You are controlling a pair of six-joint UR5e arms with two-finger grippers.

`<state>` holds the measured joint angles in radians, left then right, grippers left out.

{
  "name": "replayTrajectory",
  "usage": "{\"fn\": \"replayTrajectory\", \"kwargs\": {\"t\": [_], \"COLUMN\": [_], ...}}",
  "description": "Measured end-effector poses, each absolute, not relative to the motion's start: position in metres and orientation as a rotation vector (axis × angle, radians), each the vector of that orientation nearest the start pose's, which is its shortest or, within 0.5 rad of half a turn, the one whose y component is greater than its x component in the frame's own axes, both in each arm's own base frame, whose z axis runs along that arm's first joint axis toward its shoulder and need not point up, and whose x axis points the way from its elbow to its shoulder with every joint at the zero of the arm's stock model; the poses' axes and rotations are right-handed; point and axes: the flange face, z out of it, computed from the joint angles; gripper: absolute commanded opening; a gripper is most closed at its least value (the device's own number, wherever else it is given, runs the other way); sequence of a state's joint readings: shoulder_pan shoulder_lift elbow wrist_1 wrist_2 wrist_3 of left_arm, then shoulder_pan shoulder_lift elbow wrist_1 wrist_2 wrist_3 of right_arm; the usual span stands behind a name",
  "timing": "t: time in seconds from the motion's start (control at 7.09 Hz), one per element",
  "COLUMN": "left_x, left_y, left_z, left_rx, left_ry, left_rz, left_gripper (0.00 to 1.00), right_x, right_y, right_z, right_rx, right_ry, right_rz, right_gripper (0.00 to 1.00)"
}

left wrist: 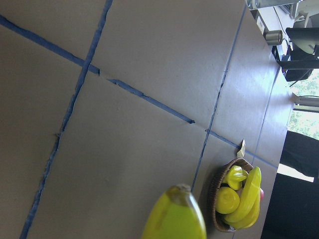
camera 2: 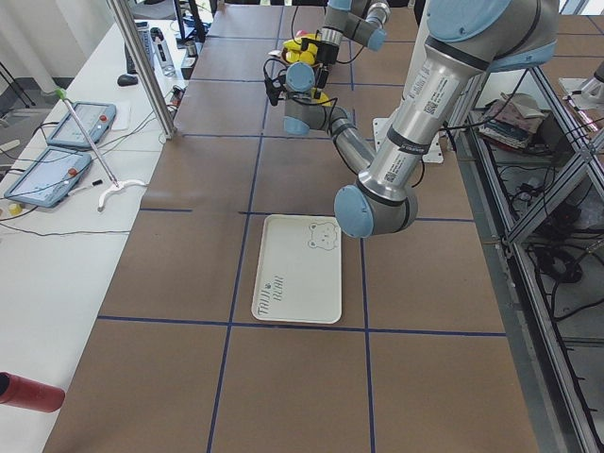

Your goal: Transfer all bananas from basket to plate

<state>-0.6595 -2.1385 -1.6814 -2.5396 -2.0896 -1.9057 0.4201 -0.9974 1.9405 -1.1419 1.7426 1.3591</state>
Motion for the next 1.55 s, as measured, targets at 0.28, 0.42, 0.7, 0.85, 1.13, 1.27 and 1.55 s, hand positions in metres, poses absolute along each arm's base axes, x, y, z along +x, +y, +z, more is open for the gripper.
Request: {"fn": "replayTrajectory", "kwargs": {"t": [0.28,0.42,0.7,0.85,1.13,1.27,1.55], "left_x": [0.44,0.44,0.44,0.44,0.438,0.436,0.424], "left_y": [-0.435,-0.433,-0.43,-0.429,-0.429,-0.432,-0.452], "left_z": [0.17,0.172,0.173,0.172,0.172,0.174,0.196], "left_rx": [-0.141,-0.139,-0.134,-0.133,-0.132,-0.13,-0.137], "left_ry": [1.639,1.639,1.641,1.644,1.643,1.636,1.557], "left_rz": [-0.321,-0.314,-0.304,-0.3,-0.301,-0.31,-0.379], "left_gripper": [0.0,0.0,0.0,0.0,0.0,0.0,0.0], "right_x": [-0.479,-0.478,-0.477,-0.476,-0.472,-0.466,-0.439], "right_y": [-0.341,-0.341,-0.342,-0.342,-0.341,-0.34,-0.338], "right_z": [0.123,0.123,0.122,0.121,0.119,0.117,0.115], "right_rx": [0.289,0.29,0.292,0.293,0.295,0.296,0.271], "right_ry": [-1.346,-1.347,-1.351,-1.354,-1.36,-1.367,-1.348], "right_rz": [0.056,0.056,0.056,0.057,0.057,0.055,0.049], "right_gripper": [0.04,0.13,1.0,1.0,1.0,1.0,1.0]}}
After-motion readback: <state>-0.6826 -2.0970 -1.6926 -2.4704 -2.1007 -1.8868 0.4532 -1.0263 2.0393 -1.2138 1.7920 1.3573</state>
